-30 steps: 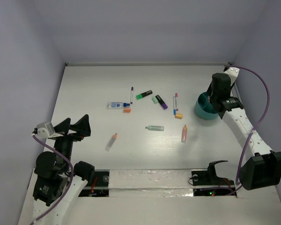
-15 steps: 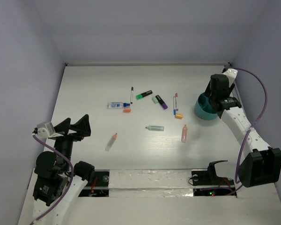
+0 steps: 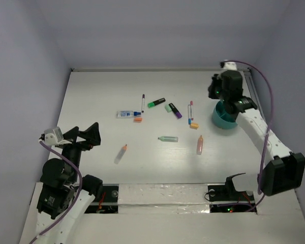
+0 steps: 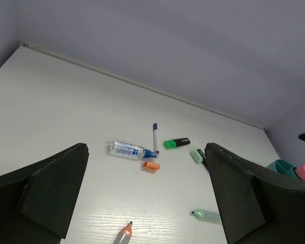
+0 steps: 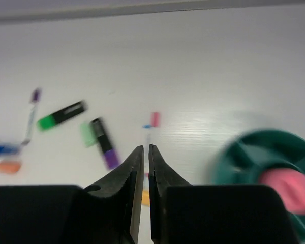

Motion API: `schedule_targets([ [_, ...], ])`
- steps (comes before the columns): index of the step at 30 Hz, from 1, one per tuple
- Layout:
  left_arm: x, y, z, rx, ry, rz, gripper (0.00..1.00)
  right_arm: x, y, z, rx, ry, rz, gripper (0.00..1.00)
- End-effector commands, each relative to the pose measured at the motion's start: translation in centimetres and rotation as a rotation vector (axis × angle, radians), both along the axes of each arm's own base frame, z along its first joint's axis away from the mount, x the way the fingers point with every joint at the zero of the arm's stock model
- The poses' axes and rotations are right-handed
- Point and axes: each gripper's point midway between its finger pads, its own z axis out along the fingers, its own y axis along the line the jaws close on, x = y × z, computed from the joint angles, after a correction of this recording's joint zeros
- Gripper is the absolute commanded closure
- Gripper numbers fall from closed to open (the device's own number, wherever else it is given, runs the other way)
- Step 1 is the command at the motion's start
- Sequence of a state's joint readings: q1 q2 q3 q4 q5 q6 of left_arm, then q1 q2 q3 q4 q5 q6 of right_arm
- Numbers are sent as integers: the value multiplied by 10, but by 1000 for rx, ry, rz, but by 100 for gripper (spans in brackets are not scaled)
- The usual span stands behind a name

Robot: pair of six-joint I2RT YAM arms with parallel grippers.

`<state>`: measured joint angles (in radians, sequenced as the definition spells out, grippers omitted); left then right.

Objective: Sort the stationery into containers
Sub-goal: Place the stationery in the storage box, then pick up the stationery from the center of the board.

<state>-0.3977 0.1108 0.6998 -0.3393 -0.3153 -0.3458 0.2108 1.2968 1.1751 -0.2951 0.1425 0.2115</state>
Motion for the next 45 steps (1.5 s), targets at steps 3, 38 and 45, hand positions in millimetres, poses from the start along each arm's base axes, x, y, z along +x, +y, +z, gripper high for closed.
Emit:
schedule_targets([
  [3, 10, -2, 3, 7, 7, 11, 1, -5, 185, -12, -34, -5, 684, 85],
  [38, 22, 3, -4, 34, 41, 53, 3, 28, 373, -182, -149, 245, 1292, 32],
  [45, 21, 4, -3, 35, 38, 53, 3, 26, 381, -198, -137, 265, 1301, 32],
])
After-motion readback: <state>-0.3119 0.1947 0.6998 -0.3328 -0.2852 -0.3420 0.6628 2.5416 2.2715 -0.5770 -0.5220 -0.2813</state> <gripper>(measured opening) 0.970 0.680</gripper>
